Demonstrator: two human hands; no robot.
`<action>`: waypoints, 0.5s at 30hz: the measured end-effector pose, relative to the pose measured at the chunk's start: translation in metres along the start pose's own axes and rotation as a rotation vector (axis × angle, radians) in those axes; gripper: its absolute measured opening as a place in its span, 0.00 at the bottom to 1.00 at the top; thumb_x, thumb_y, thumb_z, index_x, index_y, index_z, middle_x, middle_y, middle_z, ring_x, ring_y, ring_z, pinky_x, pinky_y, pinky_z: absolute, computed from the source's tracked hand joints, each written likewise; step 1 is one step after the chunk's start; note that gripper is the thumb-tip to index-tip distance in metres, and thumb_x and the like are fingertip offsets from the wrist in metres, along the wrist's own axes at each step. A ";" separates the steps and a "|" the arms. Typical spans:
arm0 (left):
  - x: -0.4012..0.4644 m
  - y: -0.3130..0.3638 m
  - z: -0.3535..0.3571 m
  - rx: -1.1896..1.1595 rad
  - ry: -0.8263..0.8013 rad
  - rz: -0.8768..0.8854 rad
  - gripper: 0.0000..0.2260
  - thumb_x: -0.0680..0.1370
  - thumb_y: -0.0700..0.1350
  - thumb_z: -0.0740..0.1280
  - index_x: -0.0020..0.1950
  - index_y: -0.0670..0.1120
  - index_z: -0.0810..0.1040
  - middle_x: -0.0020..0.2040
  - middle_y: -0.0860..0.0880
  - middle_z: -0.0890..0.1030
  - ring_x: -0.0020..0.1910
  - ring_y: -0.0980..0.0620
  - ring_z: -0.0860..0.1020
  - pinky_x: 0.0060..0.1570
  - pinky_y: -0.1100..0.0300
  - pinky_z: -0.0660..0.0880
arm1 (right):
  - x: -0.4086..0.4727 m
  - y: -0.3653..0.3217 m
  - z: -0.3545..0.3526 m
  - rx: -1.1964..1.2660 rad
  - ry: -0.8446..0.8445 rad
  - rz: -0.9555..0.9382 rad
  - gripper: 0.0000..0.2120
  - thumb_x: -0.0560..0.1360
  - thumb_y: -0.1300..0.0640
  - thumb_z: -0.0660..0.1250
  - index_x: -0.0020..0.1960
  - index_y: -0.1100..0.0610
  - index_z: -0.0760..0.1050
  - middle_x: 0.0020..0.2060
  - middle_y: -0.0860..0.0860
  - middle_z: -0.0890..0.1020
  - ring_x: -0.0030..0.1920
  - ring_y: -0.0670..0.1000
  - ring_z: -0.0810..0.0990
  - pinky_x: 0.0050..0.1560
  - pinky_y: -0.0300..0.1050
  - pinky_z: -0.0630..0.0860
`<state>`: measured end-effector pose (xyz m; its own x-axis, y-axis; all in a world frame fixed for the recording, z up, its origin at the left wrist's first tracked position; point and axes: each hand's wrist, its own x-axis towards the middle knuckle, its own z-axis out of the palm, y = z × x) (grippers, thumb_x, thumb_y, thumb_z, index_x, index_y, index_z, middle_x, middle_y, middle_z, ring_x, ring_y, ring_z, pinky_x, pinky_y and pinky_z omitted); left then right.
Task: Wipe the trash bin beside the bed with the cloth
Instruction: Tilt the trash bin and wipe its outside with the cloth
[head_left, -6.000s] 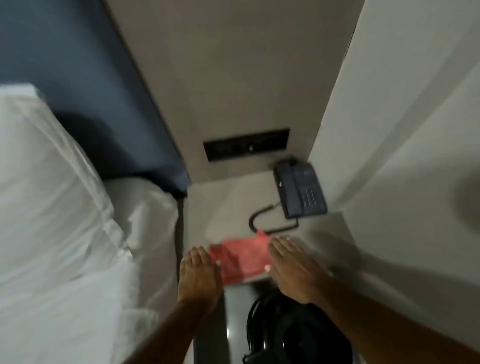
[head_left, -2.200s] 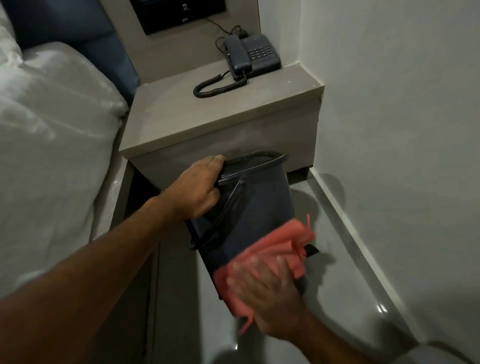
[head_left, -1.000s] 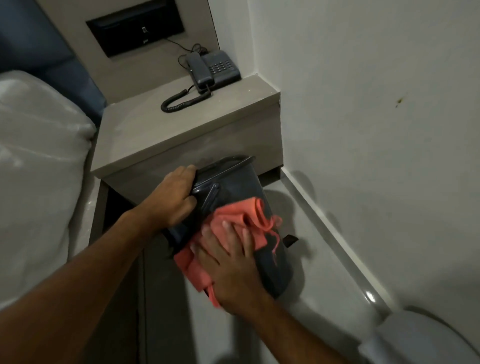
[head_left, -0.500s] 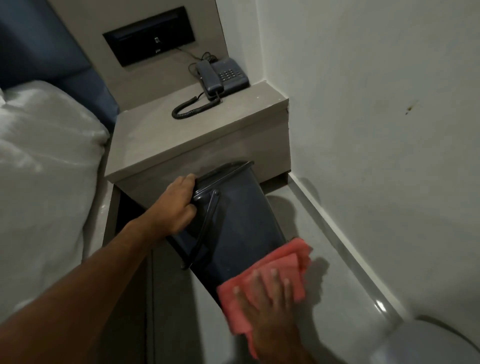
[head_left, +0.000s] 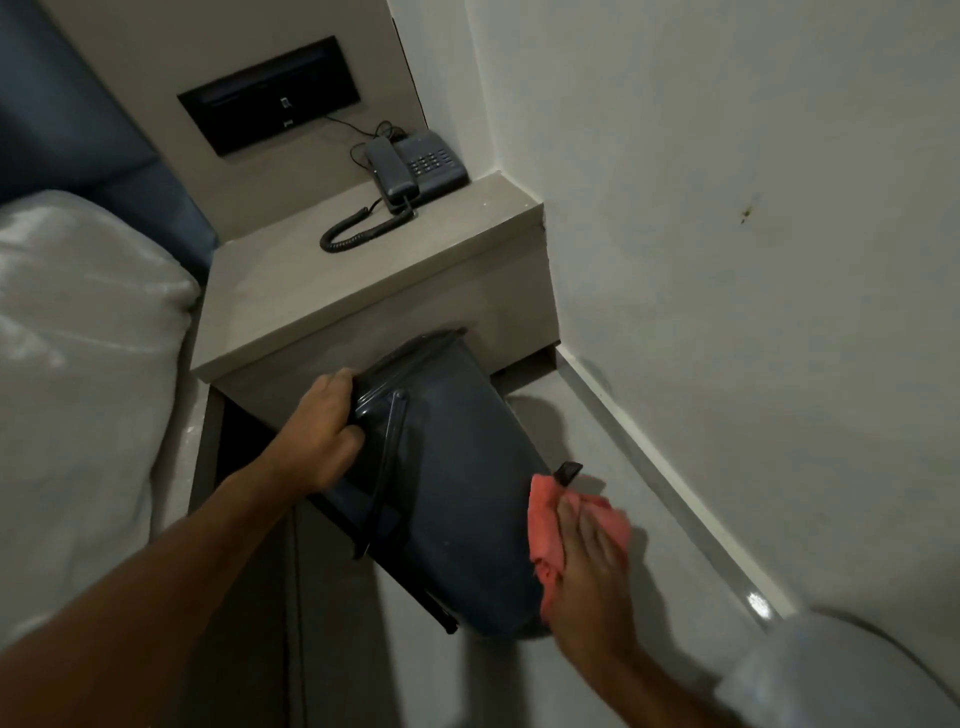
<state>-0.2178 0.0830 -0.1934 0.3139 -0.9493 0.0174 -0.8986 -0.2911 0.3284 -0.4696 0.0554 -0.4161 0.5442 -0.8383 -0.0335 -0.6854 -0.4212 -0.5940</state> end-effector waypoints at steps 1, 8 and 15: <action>-0.001 0.007 0.001 0.011 -0.008 0.010 0.20 0.65 0.40 0.59 0.57 0.40 0.71 0.50 0.41 0.73 0.51 0.43 0.70 0.49 0.53 0.66 | -0.011 -0.011 0.001 0.020 0.027 0.036 0.51 0.65 0.55 0.79 0.77 0.62 0.51 0.76 0.62 0.64 0.75 0.63 0.66 0.77 0.53 0.55; -0.028 0.047 0.022 0.312 -0.012 0.291 0.30 0.70 0.40 0.60 0.72 0.36 0.59 0.68 0.36 0.67 0.66 0.40 0.64 0.68 0.45 0.62 | -0.005 -0.058 -0.025 0.481 0.253 -0.054 0.42 0.76 0.58 0.70 0.79 0.45 0.46 0.80 0.51 0.53 0.80 0.55 0.50 0.78 0.57 0.50; -0.046 0.014 0.021 0.446 -0.117 0.486 0.27 0.77 0.42 0.56 0.76 0.45 0.54 0.76 0.49 0.56 0.76 0.57 0.44 0.74 0.61 0.43 | 0.016 -0.031 -0.052 1.031 0.322 0.167 0.16 0.81 0.52 0.62 0.68 0.43 0.72 0.61 0.44 0.82 0.60 0.44 0.80 0.63 0.41 0.76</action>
<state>-0.2517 0.1204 -0.2092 -0.1718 -0.9841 -0.0458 -0.9778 0.1759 -0.1137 -0.4648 0.0373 -0.3569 0.2276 -0.9723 -0.0532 0.0772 0.0725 -0.9944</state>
